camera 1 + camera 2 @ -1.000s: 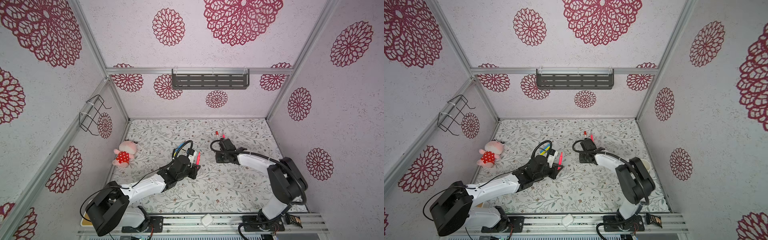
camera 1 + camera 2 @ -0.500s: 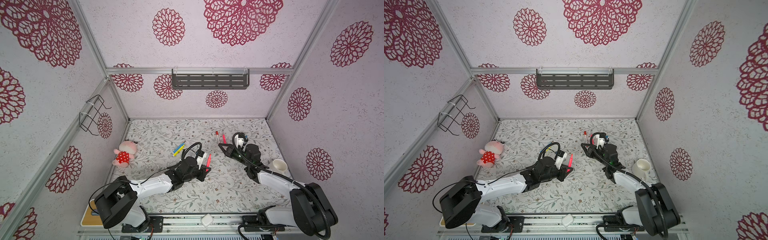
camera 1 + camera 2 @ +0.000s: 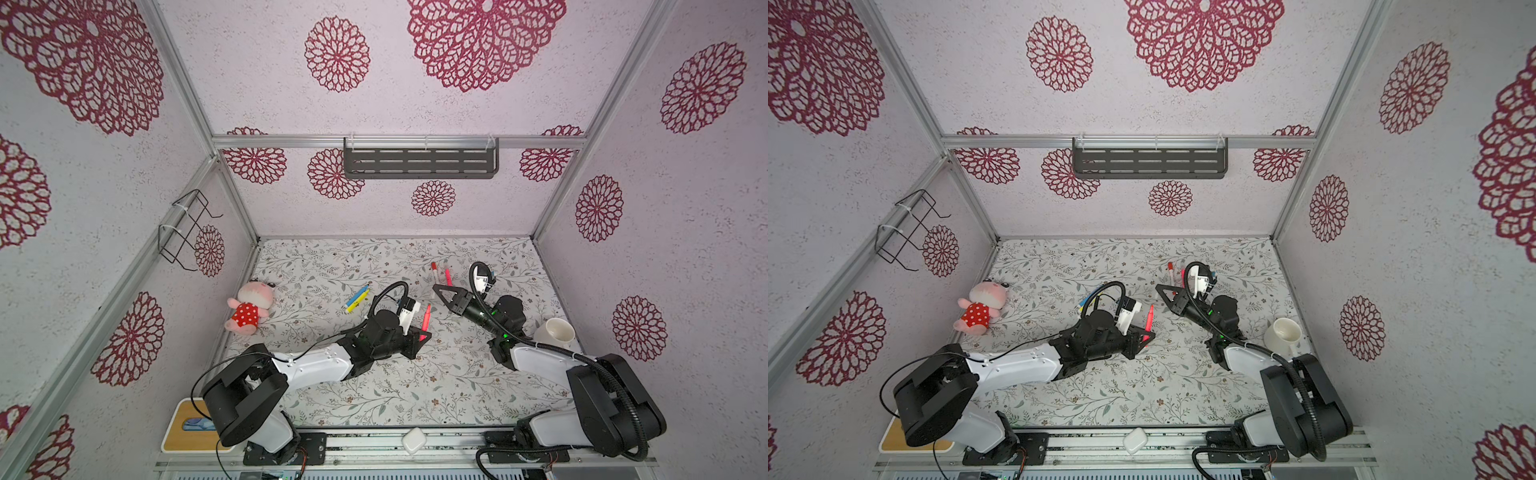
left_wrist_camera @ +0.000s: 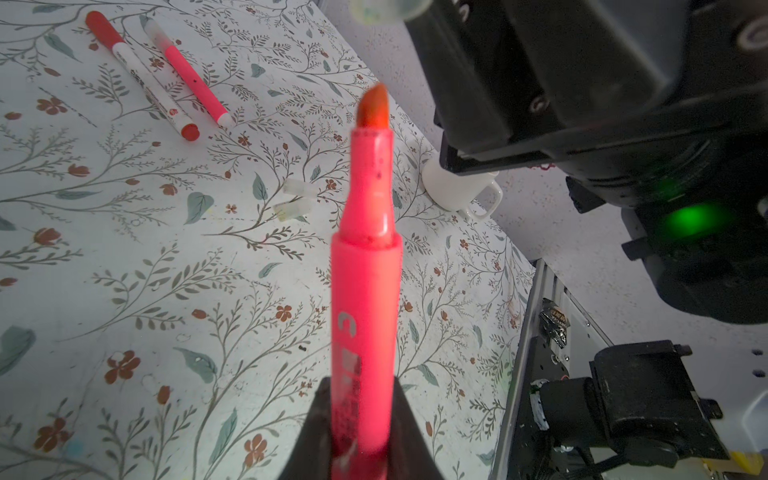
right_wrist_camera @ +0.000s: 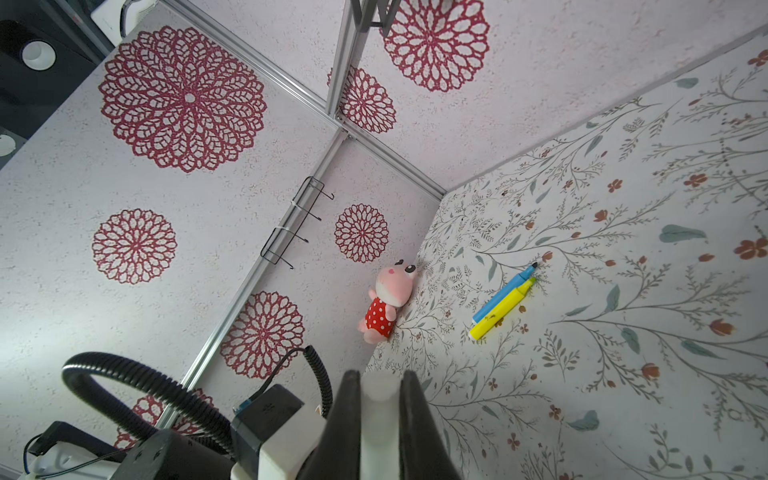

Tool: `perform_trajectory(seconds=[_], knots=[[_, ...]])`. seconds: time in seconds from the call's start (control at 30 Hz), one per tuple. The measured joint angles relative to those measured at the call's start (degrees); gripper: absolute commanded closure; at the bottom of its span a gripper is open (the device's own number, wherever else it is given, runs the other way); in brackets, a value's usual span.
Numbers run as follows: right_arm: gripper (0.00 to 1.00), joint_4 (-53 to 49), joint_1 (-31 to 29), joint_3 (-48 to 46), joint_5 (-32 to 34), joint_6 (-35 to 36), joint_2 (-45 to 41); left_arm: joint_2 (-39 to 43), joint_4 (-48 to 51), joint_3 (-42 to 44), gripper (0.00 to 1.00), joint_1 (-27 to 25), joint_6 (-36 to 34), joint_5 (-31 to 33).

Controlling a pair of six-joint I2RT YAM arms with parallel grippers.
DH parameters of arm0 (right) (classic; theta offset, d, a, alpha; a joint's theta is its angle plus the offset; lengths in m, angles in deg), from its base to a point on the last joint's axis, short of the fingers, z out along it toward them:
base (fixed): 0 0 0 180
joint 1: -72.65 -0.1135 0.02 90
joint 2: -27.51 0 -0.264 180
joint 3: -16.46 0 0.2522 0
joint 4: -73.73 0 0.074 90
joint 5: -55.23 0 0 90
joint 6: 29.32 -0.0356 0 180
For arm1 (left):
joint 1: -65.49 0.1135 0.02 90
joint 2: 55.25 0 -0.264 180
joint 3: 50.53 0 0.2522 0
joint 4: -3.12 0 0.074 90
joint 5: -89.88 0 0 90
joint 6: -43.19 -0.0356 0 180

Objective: Insert the pens into the pen caps
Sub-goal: 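Lift the clear cap with the right gripper and bring it above the highlighter tip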

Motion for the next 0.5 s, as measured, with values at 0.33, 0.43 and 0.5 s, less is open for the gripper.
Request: perform_trajectory(seconds=[0.33,0.43,0.5], knots=[[0.94,0.50,0.00,-1.62,-0.57,0.07,-0.87,-0.09,-0.24,-0.61,1.00,-0.02,0.00,-0.07],[0.94,0.52,-0.07,-2.38,-0.52,0.13,-1.18,-0.09,-0.20,-0.61,1.00,-0.02,0.00,-0.07],[0.94,0.55,-0.20,-2.91,-0.55,0.13,-1.40,-0.09,-0.22,-0.61,1.00,-0.02,0.00,-0.07]])
